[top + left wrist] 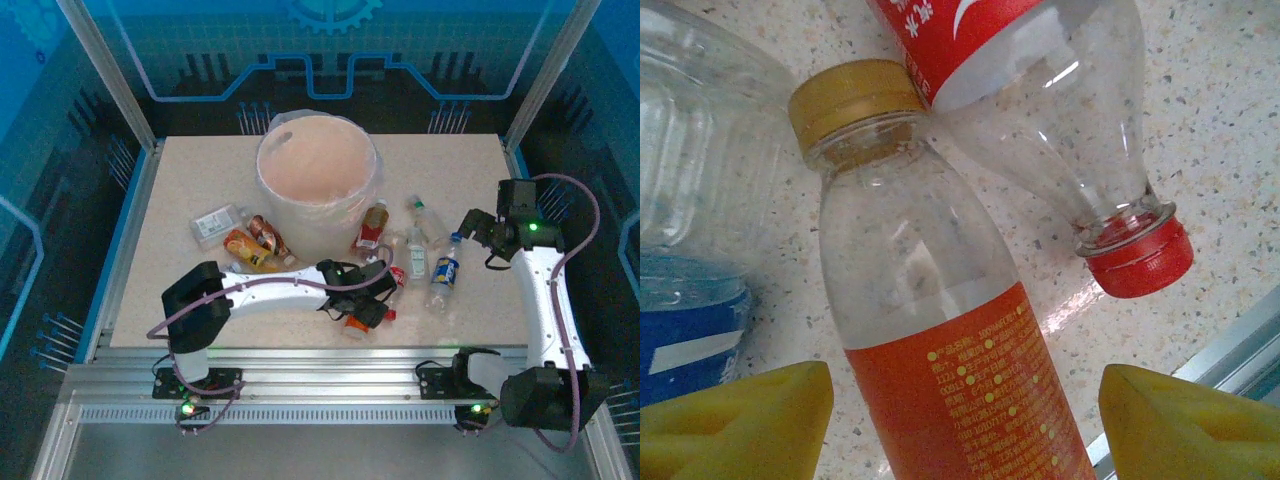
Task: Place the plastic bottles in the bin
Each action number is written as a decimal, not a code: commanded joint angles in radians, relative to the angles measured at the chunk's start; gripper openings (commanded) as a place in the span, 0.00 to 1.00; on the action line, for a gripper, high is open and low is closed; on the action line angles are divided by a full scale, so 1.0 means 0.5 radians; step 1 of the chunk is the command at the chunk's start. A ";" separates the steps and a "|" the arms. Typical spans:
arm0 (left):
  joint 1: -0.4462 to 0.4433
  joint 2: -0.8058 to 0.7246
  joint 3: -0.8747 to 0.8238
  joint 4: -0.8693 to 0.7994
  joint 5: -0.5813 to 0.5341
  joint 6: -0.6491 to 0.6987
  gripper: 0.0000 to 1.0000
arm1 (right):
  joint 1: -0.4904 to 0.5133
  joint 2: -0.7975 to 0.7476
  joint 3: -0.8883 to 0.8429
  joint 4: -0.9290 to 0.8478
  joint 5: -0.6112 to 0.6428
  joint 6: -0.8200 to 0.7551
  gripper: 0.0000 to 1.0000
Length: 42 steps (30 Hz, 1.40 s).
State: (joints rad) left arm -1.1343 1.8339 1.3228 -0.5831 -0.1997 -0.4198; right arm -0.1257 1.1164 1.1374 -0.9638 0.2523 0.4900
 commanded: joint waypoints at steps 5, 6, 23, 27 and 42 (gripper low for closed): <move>-0.015 0.086 0.074 -0.062 0.059 -0.004 0.72 | -0.040 0.013 -0.029 0.041 -0.034 -0.003 1.00; -0.017 0.095 0.078 -0.065 0.056 -0.006 0.73 | -0.039 0.013 -0.029 0.046 -0.041 -0.004 1.00; -0.016 0.225 0.091 -0.104 0.031 -0.017 0.82 | -0.040 -0.005 -0.050 0.058 -0.072 0.012 1.00; -0.017 0.254 0.096 -0.102 0.035 -0.018 0.82 | -0.040 -0.017 -0.053 0.055 -0.063 0.012 1.00; -0.017 0.190 0.091 -0.116 0.000 -0.021 0.61 | -0.040 -0.040 -0.070 0.060 -0.061 0.020 1.00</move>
State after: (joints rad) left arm -1.1347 1.9579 1.3460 -0.6067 -0.1867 -0.4198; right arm -0.1322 1.1175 1.1141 -0.9478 0.2272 0.4908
